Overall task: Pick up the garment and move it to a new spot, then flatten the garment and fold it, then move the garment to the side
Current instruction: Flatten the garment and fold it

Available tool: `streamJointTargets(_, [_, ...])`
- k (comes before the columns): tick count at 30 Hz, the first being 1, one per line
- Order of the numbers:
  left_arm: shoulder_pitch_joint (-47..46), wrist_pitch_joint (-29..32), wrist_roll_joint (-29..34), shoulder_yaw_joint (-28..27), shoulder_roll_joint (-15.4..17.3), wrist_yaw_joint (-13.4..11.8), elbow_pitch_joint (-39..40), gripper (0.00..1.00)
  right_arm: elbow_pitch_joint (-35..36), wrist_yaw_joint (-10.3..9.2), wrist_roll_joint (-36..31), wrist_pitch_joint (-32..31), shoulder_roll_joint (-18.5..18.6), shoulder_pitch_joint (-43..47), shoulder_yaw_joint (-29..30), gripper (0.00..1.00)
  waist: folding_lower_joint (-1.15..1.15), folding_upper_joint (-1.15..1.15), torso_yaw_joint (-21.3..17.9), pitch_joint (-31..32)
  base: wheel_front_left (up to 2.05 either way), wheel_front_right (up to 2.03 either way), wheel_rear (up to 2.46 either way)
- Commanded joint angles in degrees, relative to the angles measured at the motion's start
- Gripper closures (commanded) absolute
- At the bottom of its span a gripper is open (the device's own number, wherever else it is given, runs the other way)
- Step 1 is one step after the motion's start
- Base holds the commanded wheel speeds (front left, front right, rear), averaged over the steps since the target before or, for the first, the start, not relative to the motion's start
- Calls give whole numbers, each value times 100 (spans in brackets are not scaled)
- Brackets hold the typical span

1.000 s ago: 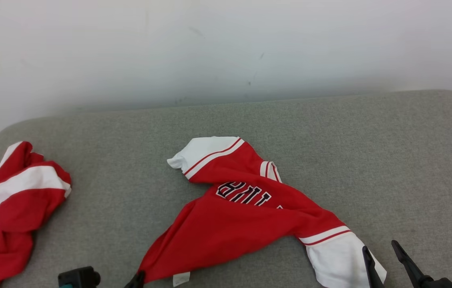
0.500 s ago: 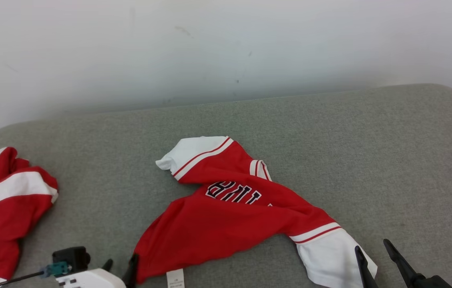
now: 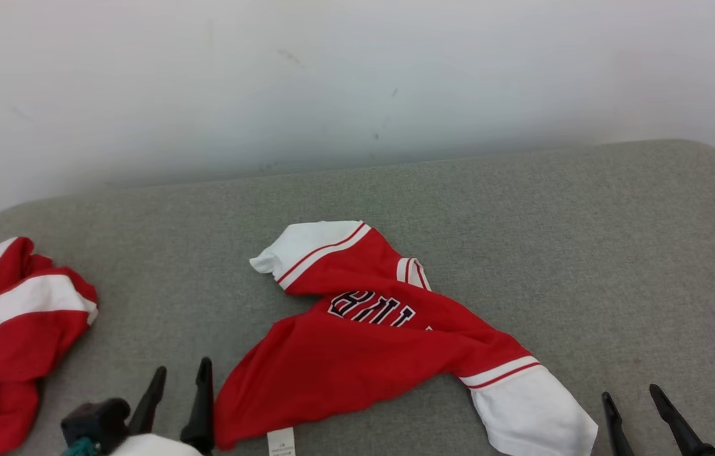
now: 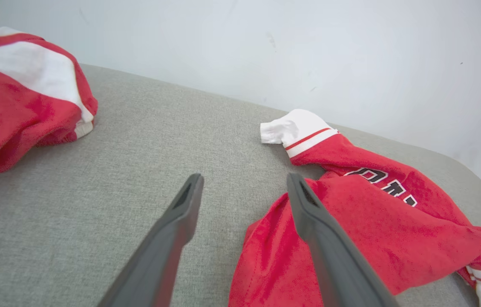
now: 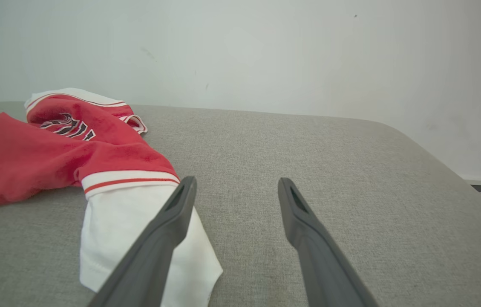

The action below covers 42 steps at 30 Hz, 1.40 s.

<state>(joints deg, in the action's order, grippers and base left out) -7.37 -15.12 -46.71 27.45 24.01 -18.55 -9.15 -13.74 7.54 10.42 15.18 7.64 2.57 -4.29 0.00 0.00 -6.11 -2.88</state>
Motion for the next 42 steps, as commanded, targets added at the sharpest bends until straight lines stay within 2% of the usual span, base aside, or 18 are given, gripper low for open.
streamJointTargets(1, [199, -1, 231, -119, -83, 39, 65, 0, 34, -11, -25, -6, 48, 96, 48, 0, 0, 0, 61, 67, 0, 0, 0])
streamJointTargets(4, [658, -2, 989, -638, -562, 248, 285, 0, 84, -11, -56, -6, 97, 271, 170, 0, 0, 0, 154, 143, 0, 0, 0])
streamJointTargets(12, [1471, -3, 2497, -1688, -1616, 1160, 457, 0, 34, -11, -66, -6, 83, 566, 286, 0, 0, 0, 335, 252, 0, 0, 0])
streamJointTargets(15, [1653, -3, 2882, -1983, -1850, 1507, 388, 0, -17, -11, -36, -6, 38, 535, 234, 0, 0, 0, 373, 309, 0, 0, 0])
streamJointTargets(21, [1838, -4, 3441, -2364, -2065, 1976, 239, 0, -121, -11, 11, -5, -8, 408, 77, 0, 0, 0, 441, 419, 0, 0, 0])
streamJointTargets(26, [1856, -4, 3550, -2506, -2102, 2136, 226, 0, -185, -11, 33, -6, -10, 342, -19, 0, 0, 0, 446, 467, 0, 0, 0])
streamJointTargets(42, [1744, -4, 3455, -2540, -2104, 2137, 380, 0, -97, -11, 95, -6, 22, 240, -167, 0, 0, 0, 378, 462, 0, 0, 0])
